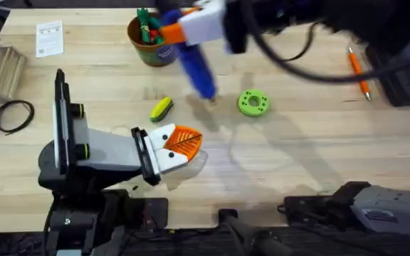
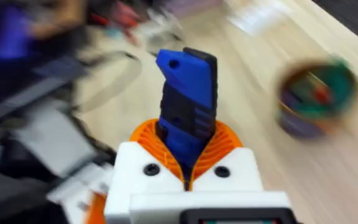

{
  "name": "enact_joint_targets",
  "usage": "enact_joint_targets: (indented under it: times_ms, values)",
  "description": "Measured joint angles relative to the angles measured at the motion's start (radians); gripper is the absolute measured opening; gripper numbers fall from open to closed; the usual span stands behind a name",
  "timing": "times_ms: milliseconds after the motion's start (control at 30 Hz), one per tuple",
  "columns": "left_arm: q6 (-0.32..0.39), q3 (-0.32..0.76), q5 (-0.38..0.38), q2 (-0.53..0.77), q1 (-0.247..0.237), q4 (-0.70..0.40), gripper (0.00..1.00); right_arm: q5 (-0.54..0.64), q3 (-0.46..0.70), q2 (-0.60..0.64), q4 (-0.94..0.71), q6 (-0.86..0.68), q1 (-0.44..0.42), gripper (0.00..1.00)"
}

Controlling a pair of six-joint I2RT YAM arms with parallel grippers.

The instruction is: Pick up the gripper from the table and insert it into the empty holder that is missing its gripper. Then pick up a screw, insert it into the mounting hole, and use the screwdriver to tighten it. Finally, clean up the table by picking up the vegetable and placing it into the bucket.

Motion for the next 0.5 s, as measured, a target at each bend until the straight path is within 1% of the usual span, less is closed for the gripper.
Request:
enact_joint_targets:
  times_ms: [100,300,400,500]
  values:
    - [0.000,0.000,0.000,0.000,0.000,0.000,0.006,0.160,0.078,-0.008,-0.234,-0.122,-0.055,0.022]
    - [0.000,0.000,0.000,0.000,0.000,0.000,0.006,0.485,0.106,-0.027,-0.534,-0.379,-0.155,0.022]
    - [0.000,0.000,0.000,0.000,0.000,0.000,0.006,0.604,0.106,-0.001,-0.638,-0.491,-0.208,0.022]
    - [0.000,0.000,0.000,0.000,0.000,0.000,0.006,0.672,0.107,0.056,-0.691,-0.564,-0.278,0.022]
